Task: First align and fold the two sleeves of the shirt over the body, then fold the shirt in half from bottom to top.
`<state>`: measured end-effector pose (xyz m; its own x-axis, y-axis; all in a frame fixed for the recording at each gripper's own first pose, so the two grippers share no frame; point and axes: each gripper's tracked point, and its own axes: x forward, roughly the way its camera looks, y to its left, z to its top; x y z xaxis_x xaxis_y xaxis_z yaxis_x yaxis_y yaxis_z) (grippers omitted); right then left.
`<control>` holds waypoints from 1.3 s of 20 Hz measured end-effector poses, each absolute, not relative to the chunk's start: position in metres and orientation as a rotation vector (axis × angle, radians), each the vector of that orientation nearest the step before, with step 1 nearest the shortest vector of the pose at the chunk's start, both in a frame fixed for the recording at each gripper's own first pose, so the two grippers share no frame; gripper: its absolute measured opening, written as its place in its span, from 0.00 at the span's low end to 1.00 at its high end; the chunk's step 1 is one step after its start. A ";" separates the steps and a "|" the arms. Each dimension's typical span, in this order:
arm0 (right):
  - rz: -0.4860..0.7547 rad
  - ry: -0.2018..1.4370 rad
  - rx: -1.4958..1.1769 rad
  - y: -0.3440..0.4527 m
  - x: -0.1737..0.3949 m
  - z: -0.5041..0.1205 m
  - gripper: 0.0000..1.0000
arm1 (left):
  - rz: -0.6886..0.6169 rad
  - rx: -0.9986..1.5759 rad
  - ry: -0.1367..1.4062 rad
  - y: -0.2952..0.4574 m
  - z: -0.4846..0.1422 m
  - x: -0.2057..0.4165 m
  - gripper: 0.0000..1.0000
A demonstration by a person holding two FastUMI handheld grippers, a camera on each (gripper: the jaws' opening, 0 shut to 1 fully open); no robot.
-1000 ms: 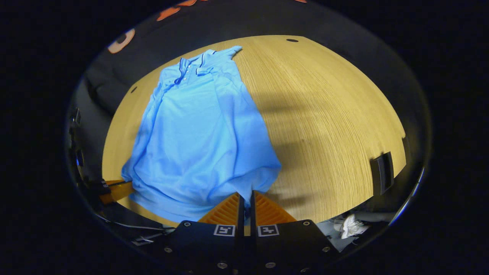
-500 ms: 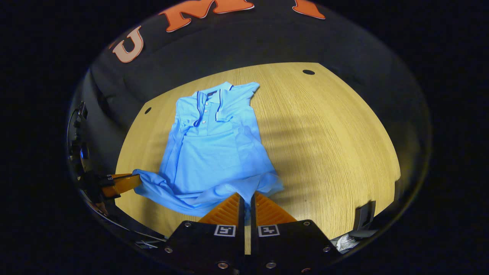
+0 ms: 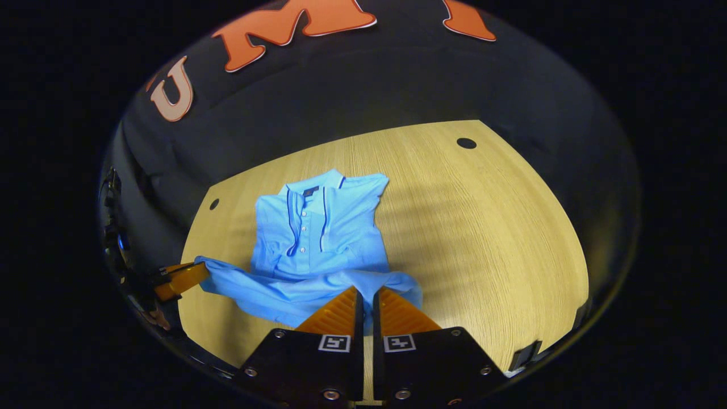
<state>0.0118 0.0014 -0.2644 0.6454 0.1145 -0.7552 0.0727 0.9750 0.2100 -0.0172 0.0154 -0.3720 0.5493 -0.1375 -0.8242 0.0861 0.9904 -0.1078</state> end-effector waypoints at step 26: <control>-0.026 0.820 0.241 0.028 0.213 -0.266 0.76 | -0.156 -0.072 0.889 0.054 -0.405 0.181 1.00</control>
